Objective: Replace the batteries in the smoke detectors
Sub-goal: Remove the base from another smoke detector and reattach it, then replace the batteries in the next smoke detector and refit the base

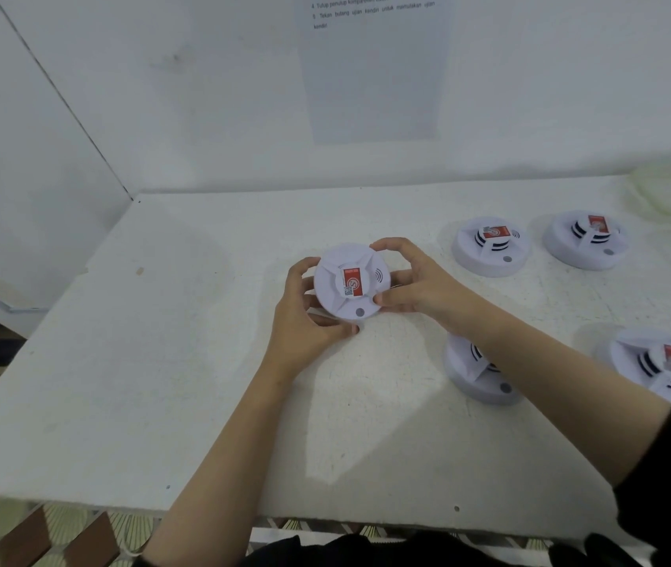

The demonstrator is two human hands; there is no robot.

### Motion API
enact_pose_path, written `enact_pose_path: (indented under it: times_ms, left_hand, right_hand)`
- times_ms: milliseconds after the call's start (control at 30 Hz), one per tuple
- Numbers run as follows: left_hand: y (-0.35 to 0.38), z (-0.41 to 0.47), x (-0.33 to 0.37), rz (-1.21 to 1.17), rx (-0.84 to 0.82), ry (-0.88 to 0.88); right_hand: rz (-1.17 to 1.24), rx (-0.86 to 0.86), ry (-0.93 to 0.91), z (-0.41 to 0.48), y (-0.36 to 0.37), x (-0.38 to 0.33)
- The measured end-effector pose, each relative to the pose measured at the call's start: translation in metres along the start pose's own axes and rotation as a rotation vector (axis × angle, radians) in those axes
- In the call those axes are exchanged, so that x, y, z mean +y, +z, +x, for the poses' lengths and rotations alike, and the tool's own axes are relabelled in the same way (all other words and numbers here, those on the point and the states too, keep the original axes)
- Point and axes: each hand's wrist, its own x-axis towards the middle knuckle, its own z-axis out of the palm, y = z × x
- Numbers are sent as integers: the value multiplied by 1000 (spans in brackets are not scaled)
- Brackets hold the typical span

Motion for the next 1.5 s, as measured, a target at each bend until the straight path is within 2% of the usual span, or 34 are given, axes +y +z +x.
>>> enact_pose_path:
  times_ms: [667,1100,1233,1367,1500]
  left_hand:
    - [4,3,5,-45,11,52]
    - [22,38,9,236,-109,172]
    - [26,43,1,329,-110,151]
    - [26,46,-3,388,-113,125]
    - [27,44,-4,408,-112,129]
  right_hand:
    - [-129,60,0,-4,-6,-13]
    - [-303,202,25,4,-30,2]
    - [-380,223,38,9,-35,7]
    - [-596,261,10,10,-41,8]
    - [-941,508,-151,7,-62,5]
